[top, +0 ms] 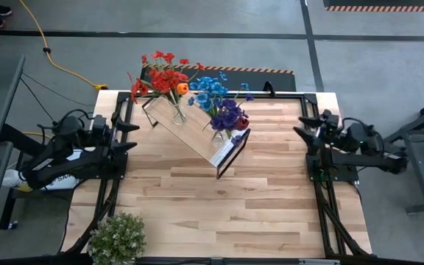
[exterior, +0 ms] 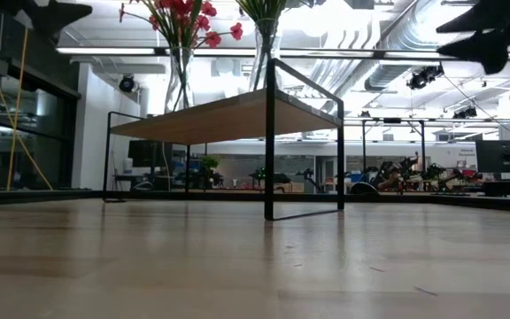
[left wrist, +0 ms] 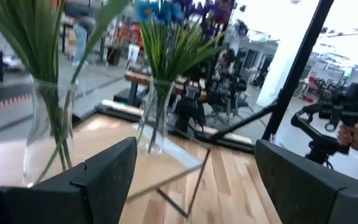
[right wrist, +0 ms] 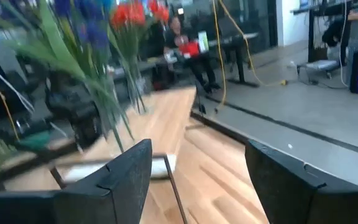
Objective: Pick and place flowers into a vace then onto a shelf
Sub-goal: Return to Home Position
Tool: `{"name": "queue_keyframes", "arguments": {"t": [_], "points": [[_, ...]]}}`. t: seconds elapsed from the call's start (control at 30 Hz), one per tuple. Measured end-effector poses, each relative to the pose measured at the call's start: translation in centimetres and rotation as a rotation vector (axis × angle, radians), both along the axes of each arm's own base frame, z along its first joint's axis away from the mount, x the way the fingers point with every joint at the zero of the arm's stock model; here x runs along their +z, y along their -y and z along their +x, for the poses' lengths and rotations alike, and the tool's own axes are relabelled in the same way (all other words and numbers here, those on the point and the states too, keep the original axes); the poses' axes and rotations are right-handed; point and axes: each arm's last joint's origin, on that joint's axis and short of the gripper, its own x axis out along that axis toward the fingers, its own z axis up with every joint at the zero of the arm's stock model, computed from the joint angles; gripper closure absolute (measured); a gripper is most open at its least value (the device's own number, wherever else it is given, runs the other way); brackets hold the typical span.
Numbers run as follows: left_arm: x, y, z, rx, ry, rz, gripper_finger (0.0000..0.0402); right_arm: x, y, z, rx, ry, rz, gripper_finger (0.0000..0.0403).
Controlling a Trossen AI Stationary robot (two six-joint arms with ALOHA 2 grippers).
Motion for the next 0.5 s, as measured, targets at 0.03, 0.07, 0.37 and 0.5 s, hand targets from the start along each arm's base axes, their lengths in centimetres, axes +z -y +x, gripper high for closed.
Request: {"name": "queue_keyframes", "arguments": {"t": [0.03, 0.07, 0.37, 0.5], "points": [[-0.1, -0.1, 0.1, -0.001, 0.011, 0.011, 0.0043, -0.3, 0.0, 0.4, -0.004, -0.012, -0.001, 0.0155], [-0.2, -0.1, 0.3, -0.002, 0.020, 0.021, 0.0043, -0.5, 0.1, 0.7, -0.010, -0.002, -0.002, 0.0155], [-2.8, -0.8, 2.1, -0.006, 0.000, 0.029, 0.0043, -4.0, 0.3, 2.6, -0.063, 0.013, 0.050, 0.0155], [-3.3, -0.9, 2.5, -0.005, 0.007, 0.059, 0.0043, -5.2, 0.4, 3.3, -0.067, 0.046, 0.050, 0.0155]]}}
